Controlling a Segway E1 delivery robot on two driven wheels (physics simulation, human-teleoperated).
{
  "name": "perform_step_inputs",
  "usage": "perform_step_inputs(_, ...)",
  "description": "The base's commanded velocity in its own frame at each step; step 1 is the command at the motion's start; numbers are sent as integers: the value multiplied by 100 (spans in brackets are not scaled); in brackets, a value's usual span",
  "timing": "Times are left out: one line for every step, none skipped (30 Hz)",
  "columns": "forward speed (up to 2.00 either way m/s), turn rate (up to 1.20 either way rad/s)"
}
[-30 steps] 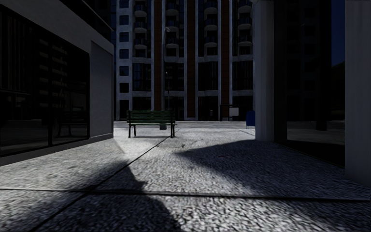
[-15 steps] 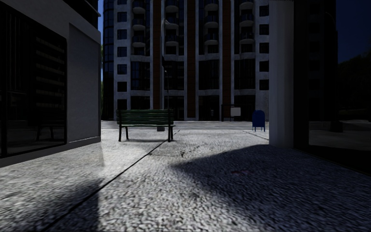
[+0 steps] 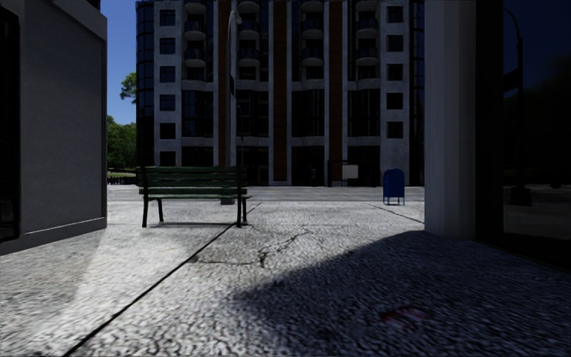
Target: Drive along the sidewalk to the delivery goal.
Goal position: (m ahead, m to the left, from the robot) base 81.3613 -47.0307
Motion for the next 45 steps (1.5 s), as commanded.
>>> perform_step_inputs(200,-38)
perform_step_inputs(200,-38)
perform_step_inputs(200,-38)
perform_step_inputs(200,-38)
perform_step_inputs(200,-38)
perform_step_inputs(200,-36)
perform_step_inputs(200,-36)
perform_step_inputs(200,-9)
perform_step_inputs(200,0)
perform_step_inputs(200,0)
perform_step_inputs(200,0)
perform_step_inputs(200,0)
perform_step_inputs(200,0)
perform_step_inputs(200,0)
perform_step_inputs(200,0)
perform_step_inputs(200,0)
perform_step_inputs(200,0)
perform_step_inputs(200,0)
perform_step_inputs(200,0)
perform_step_inputs(200,0)
perform_step_inputs(200,0)
perform_step_inputs(200,0)
perform_step_inputs(200,0)
perform_step_inputs(200,0)
perform_step_inputs(200,0)
perform_step_inputs(200,0)
perform_step_inputs(200,0)
perform_step_inputs(200,0)
perform_step_inputs(200,0)
perform_step_inputs(200,0)
perform_step_inputs(200,0)
perform_step_inputs(200,0)
perform_step_inputs(200,0)
perform_step_inputs(200,-5)
perform_step_inputs(200,-21)
perform_step_inputs(200,-31)
perform_step_inputs(200,-31)
perform_step_inputs(200,-36)
perform_step_inputs(200,-40)
perform_step_inputs(200,-43)
perform_step_inputs(200,-52)
perform_step_inputs(200,-52)
perform_step_inputs(200,-57)
perform_step_inputs(200,-58)
perform_step_inputs(200,-59)
